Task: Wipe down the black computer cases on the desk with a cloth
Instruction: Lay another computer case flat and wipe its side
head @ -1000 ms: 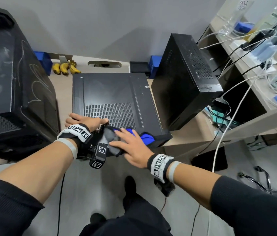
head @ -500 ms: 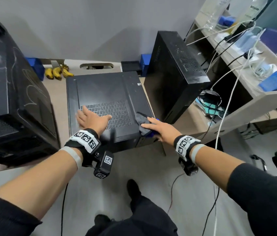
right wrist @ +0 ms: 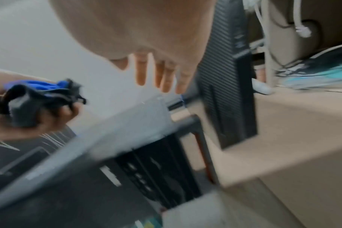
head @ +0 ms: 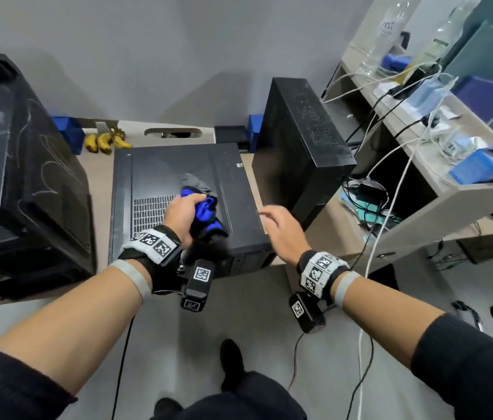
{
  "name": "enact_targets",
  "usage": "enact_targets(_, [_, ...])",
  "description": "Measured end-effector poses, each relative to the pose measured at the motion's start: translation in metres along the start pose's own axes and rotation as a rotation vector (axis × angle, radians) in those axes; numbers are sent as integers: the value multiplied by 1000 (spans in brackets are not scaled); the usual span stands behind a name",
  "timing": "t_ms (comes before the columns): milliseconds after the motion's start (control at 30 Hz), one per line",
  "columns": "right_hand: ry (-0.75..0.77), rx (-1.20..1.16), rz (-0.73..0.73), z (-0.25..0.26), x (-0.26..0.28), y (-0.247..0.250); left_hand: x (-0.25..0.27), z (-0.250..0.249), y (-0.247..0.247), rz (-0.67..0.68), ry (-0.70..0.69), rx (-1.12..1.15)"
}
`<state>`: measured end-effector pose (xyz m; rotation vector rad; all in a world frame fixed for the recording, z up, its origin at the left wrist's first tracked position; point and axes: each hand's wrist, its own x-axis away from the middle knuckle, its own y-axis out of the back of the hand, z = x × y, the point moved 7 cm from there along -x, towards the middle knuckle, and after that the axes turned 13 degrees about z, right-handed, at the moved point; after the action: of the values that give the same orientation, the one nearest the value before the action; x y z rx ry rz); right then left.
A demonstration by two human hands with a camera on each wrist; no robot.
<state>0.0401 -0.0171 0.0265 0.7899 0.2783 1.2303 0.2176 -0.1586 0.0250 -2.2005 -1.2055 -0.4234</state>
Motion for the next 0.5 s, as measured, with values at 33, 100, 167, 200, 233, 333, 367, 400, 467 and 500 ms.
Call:
enact_targets(33, [-126, 37, -49, -29, 8, 3, -3, -4, 17, -104, -74, -88])
enact_targets(100, [-361, 167, 36, -79, 19, -7, -2, -3, 48, -254, -127, -300])
enact_targets(167, [-425, 252, 233, -107, 20, -30, 6, 0, 73, -360, -124, -505])
enact_targets(200, [-415, 236, 281, -112, 17, -39, 10, 3, 85, -407, -116, -602])
enact_targets(233, [-405, 200, 283, -114, 13, -45, 14, 6, 97, -455, -111, -698])
enact_targets(333, [-406, 144, 238, -122, 0, -50, 35, 14, 132, -618, -2, -886])
enact_targets(367, [-410, 140, 235, -124, -4, -51, 42, 18, 143, -668, 32, -900])
enact_targets(400, [-406, 142, 232, -126, -7, -51, 50, 22, 153, -711, 58, -895])
enact_targets(467, [-378, 129, 231, -127, -11, -53, 59, 33, 171, -765, 98, -864])
enact_targets(500, [-361, 116, 236, -126, -11, -53, 61, 40, 179, -772, 126, -842])
